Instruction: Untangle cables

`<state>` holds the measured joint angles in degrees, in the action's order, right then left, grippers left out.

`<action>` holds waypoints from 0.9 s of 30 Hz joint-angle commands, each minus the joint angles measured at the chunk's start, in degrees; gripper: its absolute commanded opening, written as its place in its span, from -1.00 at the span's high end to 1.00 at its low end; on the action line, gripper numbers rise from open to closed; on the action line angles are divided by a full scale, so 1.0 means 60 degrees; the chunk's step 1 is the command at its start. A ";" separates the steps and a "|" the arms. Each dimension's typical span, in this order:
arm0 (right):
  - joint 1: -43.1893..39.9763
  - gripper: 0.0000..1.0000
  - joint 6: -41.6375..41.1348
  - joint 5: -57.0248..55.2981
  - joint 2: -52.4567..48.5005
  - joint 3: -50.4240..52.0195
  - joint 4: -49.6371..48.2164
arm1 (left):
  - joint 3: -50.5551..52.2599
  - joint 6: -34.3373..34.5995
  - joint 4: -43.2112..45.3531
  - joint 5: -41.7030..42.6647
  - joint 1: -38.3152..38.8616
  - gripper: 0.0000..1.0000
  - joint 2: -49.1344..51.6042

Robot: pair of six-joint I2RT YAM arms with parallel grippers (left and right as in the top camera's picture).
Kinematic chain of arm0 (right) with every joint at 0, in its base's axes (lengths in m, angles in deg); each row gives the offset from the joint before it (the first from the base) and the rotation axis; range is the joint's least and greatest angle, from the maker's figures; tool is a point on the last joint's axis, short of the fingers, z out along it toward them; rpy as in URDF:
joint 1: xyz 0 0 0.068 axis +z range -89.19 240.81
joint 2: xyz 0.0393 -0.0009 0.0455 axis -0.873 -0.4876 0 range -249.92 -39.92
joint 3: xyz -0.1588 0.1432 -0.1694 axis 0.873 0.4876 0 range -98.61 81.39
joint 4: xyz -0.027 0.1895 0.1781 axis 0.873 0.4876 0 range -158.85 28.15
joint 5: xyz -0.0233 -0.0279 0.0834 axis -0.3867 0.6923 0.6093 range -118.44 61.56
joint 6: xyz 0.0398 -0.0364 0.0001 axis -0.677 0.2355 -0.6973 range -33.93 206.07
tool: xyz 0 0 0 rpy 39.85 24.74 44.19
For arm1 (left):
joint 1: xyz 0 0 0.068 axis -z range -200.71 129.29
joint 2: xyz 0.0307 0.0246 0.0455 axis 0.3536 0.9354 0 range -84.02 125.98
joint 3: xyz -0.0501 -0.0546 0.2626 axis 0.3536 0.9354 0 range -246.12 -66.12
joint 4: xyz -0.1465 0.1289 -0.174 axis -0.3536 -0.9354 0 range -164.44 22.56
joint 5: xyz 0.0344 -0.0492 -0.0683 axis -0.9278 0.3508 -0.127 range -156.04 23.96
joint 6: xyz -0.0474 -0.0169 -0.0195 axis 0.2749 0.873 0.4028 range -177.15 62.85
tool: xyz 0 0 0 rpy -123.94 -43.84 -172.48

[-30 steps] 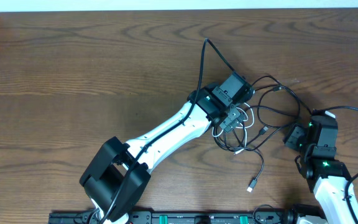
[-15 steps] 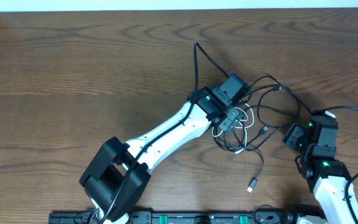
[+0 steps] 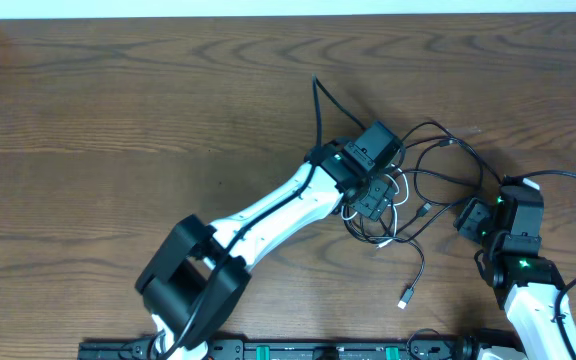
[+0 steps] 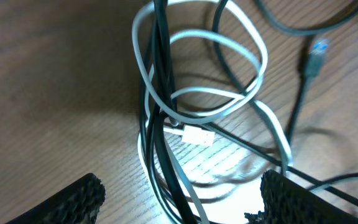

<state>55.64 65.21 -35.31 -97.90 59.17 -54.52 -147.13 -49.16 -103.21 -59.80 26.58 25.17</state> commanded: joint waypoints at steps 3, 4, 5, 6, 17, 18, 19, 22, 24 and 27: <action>-0.0022 -0.36 -0.0055 -0.0007 0.0036 -0.0036 0.0004 | 0.0029 0.0149 -0.0036 0.0142 -0.0040 -0.34 0.0761; -0.0022 -0.36 -0.0058 -0.0007 0.0036 -0.0036 0.0004 | 0.0029 0.0149 -0.0036 0.0138 -0.0040 -0.26 0.0812; -0.0022 -0.36 -0.0058 -0.0007 0.0036 -0.0036 0.0004 | 0.0029 0.0149 -0.0033 0.0138 -0.0040 -0.17 0.0856; -0.0022 -0.36 -0.0058 -0.0007 0.0036 -0.0036 0.0004 | 0.0029 0.0149 -0.0029 0.0138 -0.0040 -0.06 0.0878; -0.0022 -0.37 -0.0055 -0.0011 0.0036 -0.0036 0.0011 | 0.0025 -0.0080 -0.0073 -0.1246 -0.0040 0.85 0.0576; -0.0022 -0.38 -0.0051 -0.0011 0.0036 -0.0036 0.0011 | 0.0025 -0.0193 -0.0073 -0.1494 -0.0040 0.85 0.0470; -0.0022 -0.39 -0.0051 -0.0011 0.0036 -0.0036 0.0011 | 0.0025 -0.0291 -0.0073 -0.1774 -0.0040 0.85 0.0324; -0.0022 -0.45 -0.0055 -0.0011 0.0036 -0.0036 0.0025 | 0.0025 -0.0321 -0.0055 -0.3508 -0.0055 0.85 -0.0412; -0.0022 -0.54 -0.0055 -0.0011 0.0036 -0.0036 0.0047 | 0.0025 -0.0324 -0.0018 -0.4237 -0.0113 0.85 -0.0787; -0.0022 -0.88 -0.0055 -0.0004 0.0036 -0.0036 0.0062 | 0.0025 -0.0342 0.0076 -0.4677 -0.0310 0.86 -0.1326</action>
<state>55.64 65.30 -35.27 -97.90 59.17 -54.30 -147.07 -50.14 -103.16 -78.95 26.23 22.00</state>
